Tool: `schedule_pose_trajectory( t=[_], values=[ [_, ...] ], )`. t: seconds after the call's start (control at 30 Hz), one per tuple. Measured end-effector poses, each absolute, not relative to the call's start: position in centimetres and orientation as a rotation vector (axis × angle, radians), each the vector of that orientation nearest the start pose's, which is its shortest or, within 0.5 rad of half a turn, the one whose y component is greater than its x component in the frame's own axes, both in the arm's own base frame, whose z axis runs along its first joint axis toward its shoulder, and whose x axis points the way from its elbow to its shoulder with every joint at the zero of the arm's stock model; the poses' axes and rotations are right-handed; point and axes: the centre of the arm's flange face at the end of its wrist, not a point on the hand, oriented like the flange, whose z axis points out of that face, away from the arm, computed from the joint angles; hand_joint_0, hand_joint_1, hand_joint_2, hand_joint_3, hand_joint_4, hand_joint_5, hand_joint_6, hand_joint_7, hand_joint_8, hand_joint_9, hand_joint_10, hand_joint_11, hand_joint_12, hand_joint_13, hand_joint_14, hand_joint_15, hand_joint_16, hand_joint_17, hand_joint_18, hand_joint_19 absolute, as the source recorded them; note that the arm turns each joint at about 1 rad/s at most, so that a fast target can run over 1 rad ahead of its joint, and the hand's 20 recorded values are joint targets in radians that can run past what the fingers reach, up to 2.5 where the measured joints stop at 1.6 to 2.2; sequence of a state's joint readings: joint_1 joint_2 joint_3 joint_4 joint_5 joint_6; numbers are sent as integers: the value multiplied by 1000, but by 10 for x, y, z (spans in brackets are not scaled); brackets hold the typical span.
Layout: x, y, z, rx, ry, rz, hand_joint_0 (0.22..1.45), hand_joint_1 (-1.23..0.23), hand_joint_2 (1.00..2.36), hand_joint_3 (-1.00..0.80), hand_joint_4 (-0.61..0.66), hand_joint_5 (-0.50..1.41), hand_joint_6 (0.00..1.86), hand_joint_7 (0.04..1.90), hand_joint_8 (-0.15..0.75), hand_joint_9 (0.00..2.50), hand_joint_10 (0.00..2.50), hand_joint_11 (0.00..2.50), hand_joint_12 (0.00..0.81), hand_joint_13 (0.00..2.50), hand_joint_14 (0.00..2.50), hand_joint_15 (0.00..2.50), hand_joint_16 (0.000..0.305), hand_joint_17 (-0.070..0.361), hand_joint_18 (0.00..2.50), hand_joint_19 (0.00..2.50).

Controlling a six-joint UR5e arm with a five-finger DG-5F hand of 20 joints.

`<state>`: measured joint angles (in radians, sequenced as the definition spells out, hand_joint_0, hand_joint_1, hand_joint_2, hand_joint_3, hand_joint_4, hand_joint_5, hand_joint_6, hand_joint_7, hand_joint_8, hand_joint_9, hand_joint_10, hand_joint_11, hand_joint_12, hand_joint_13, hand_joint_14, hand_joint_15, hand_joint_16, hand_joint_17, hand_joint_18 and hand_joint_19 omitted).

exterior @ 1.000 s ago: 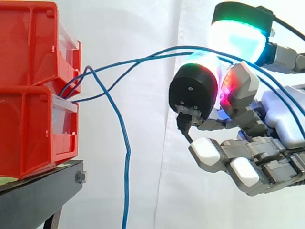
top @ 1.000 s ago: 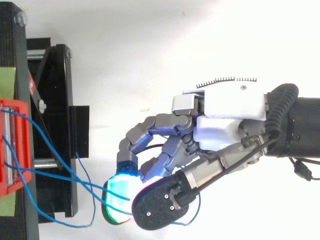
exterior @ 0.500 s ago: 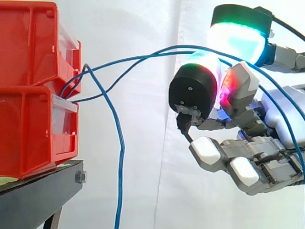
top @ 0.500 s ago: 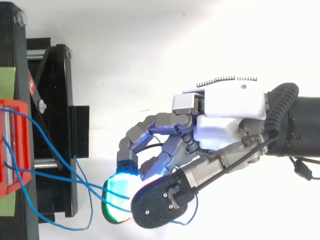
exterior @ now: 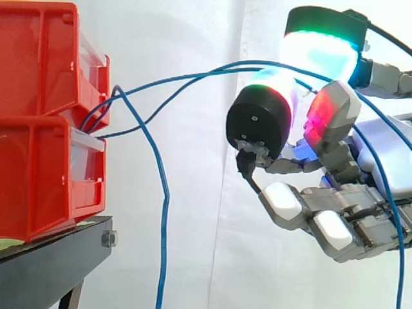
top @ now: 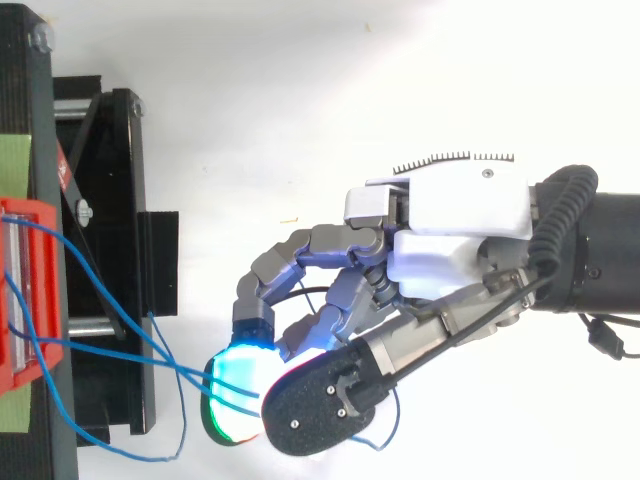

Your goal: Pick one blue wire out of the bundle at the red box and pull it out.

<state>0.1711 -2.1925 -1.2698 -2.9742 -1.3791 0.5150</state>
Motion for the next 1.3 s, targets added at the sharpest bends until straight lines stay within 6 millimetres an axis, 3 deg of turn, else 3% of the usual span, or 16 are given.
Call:
schedule_pose_trajectory(
  t=[0.53,0.93,1.3],
  values=[
    [715,-42,274,1651,1036,1382,585,-819,1005,-107,-17,-81,904,880,257,1064,22,517,410,589,14,352,73,165,484,562],
    [705,-58,296,1583,1091,1294,581,-830,1003,-90,-26,-73,892,915,247,847,13,326,412,540,13,318,74,167,432,522],
    [688,-72,315,1539,1187,1164,580,-841,1000,-80,-24,-70,887,931,245,805,12,292,418,506,12,315,75,168,400,504]
  ],
)
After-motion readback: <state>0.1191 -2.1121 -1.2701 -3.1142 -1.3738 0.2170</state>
